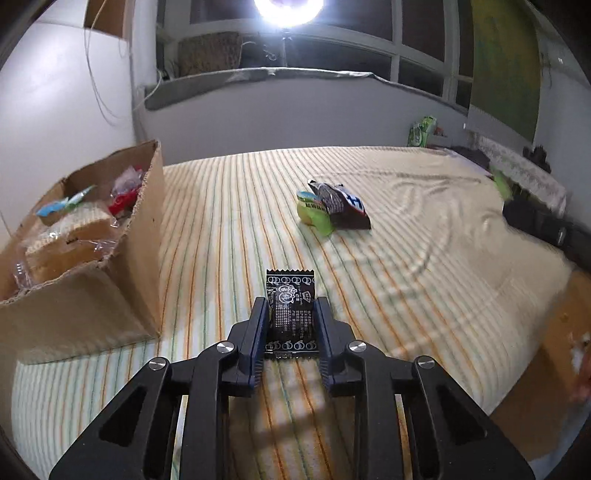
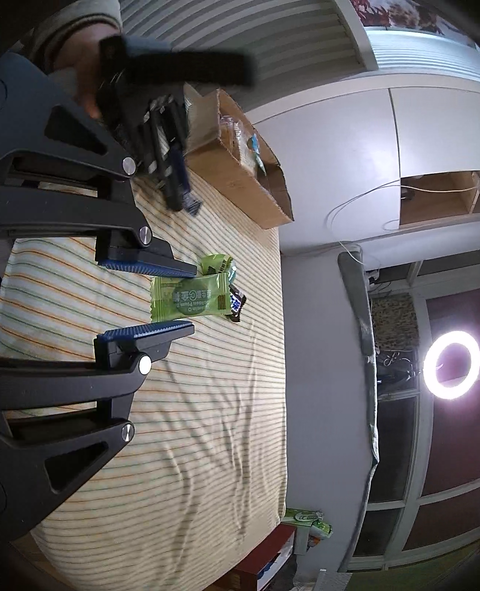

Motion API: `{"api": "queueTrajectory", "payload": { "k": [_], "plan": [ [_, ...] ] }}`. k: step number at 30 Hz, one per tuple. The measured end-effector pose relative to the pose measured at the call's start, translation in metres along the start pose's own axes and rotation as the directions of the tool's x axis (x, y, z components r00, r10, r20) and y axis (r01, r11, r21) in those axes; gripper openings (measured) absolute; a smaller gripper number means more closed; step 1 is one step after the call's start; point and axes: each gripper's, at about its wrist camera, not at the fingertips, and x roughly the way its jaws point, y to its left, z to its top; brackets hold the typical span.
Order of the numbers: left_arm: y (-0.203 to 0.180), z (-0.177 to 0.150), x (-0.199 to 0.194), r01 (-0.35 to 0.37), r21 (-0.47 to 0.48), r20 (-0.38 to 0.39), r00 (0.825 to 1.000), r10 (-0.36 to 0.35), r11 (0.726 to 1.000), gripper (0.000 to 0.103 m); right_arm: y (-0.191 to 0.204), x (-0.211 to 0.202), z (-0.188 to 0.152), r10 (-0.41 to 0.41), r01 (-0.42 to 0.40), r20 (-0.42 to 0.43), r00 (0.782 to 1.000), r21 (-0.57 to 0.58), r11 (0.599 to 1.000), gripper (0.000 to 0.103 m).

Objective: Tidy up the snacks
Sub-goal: 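Lift and carry both held candies over the cardboard box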

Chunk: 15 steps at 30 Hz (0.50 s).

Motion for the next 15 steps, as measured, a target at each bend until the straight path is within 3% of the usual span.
{"api": "queueTrajectory", "payload": {
  "k": [3, 8, 11, 15],
  "plan": [
    [0.002, 0.018, -0.026, 0.008, -0.001, 0.091, 0.996, -0.007, 1.000, 0.023, 0.004, -0.006, 0.013, -0.006, 0.006, 0.033, 0.999, -0.010, 1.000, 0.024],
    [0.003, 0.056, -0.085, 0.022, -0.003, 0.259, 0.966, -0.020, 1.000, 0.023, 0.018, -0.021, 0.036, -0.012, 0.016, 0.082, 0.997, -0.048, 0.999, 0.024],
    [0.001, 0.061, -0.104, 0.034, -0.004, 0.301, 0.953, -0.031, 0.999, 0.023, 0.026, -0.026, 0.040, -0.014, 0.020, 0.090, 0.996, -0.061, 0.998, 0.024],
    [0.001, 0.060, -0.106, 0.052, -0.011, 0.300, 0.953, -0.046, 0.999, 0.023, 0.031, -0.028, 0.038, -0.018, 0.024, 0.081, 0.997, -0.068, 0.997, 0.024]
  ]
}}
